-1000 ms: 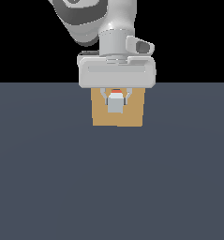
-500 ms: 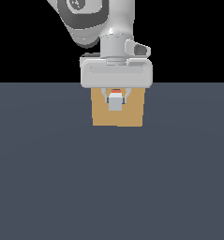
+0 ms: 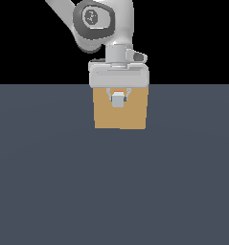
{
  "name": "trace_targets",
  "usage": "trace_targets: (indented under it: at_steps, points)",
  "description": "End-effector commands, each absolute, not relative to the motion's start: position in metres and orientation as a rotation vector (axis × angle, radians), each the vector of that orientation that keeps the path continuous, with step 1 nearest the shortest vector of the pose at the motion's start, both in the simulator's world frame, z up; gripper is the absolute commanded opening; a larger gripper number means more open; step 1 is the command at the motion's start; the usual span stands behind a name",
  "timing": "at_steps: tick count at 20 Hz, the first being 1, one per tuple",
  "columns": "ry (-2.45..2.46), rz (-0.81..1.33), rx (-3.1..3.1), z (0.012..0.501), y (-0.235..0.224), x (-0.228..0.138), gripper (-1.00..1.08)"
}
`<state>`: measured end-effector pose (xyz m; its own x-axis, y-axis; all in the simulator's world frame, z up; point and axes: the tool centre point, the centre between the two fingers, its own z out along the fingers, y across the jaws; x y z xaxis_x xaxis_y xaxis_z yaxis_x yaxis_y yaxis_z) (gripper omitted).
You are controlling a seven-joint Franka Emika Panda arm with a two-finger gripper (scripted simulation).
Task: Insert the peg into the horizontal hole in a box.
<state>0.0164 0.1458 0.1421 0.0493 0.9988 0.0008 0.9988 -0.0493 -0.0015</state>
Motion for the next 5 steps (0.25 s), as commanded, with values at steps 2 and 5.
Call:
trace_targets:
  at_steps: [2, 5]
  points:
    - [-2.164, -0.004, -2.279, 0.1439, 0.1609, 0.0189, -1.00]
    - [-2.164, -0.004, -2.279, 0.1439, 0.1648, 0.0194, -1.00]
